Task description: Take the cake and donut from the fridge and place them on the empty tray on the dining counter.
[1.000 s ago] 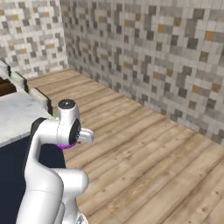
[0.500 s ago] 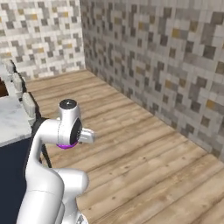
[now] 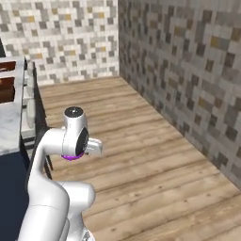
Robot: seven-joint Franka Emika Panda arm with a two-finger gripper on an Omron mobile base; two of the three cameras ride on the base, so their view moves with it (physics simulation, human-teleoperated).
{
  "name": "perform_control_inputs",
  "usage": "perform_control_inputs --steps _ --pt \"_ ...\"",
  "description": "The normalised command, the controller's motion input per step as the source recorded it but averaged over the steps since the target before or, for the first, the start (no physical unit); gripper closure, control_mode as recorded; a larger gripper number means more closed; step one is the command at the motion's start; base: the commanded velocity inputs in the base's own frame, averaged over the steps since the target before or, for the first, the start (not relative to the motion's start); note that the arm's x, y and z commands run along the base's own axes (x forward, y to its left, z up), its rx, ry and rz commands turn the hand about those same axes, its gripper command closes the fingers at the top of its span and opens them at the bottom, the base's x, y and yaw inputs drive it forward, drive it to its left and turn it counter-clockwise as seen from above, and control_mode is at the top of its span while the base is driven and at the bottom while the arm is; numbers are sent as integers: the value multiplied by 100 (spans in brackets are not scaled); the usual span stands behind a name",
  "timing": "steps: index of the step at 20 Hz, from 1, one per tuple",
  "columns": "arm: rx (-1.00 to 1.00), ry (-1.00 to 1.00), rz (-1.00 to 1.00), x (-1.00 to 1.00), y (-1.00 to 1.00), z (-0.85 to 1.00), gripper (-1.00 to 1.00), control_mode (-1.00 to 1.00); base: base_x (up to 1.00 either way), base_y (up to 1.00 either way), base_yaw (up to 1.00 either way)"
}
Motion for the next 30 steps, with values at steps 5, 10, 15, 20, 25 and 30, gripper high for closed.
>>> perform_control_inputs --steps 5,10,15,20,25,30 --pt "0 0 0 0 0 0 100 100 35 -37 37" --pt "0 0 0 0 0 0 100 100 65 -1 30" --pt "0 0 0 0 0 0 100 100 78 -24 31" --pt "0 0 0 0 0 0 100 100 75 -49 32" --pt "0 0 0 0 0 0 100 100 75 -46 33" --pt "0 0 0 0 0 0 100 100 72 -43 34"
